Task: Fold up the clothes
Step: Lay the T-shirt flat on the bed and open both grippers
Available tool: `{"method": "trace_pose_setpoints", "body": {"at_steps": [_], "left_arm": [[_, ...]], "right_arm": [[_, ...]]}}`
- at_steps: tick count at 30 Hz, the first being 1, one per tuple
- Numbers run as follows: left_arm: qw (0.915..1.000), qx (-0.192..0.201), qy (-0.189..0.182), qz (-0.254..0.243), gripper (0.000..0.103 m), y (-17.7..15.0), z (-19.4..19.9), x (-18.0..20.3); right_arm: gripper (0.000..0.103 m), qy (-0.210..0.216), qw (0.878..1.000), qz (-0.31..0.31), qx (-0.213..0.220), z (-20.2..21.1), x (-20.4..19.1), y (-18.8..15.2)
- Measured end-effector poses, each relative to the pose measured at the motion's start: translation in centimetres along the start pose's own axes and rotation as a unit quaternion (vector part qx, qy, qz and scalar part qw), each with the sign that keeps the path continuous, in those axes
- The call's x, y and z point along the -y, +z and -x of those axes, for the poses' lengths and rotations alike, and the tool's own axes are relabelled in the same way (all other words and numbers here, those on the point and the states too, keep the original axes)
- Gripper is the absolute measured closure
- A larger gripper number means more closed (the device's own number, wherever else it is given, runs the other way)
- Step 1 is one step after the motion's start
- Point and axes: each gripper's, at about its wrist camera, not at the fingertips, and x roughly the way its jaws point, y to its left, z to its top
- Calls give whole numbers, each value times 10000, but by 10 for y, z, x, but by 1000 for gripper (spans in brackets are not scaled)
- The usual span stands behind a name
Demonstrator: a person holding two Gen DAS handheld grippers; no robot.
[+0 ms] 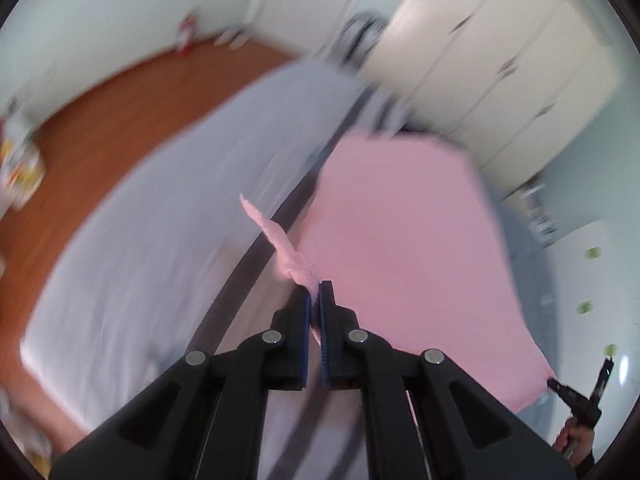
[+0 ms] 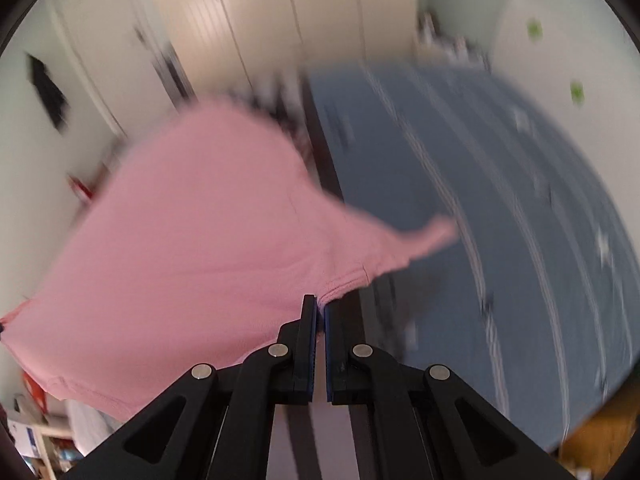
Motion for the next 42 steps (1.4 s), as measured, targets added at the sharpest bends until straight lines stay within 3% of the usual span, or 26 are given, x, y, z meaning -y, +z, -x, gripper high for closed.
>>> {"method": "trace_pose_setpoints", "body": {"at_steps": [5,11,21,28,32,38,42], "left_arm": [[9940,-754,747,263,100,-85,-68,-62],[9880,-1049,1036,455,100,-135,-84,-104],[9844,-1313,1154,187,100,-151,-93,-100],[9860,-1373,941,57,100,-172,-80,-98],[9864,-1404,773,374,88,-167,-75,-110],[9926,-807,842,331,77,-149,-32,-124],[9929,-511,1010,369,71,-105,-60,-138]], "right_arm": [[100,-461,9921,-71,-1162,-119,12,-103],[100,-630,9812,-64,-1823,-164,31,-168],[100,-658,9774,127,-2007,-173,37,-184],[100,-631,9778,158,-1990,-166,43,-191],[94,-615,9724,395,-2214,-173,41,-195],[92,-780,9727,888,-1997,-133,44,-190],[91,-783,9854,699,-1339,-97,51,-170]]}}
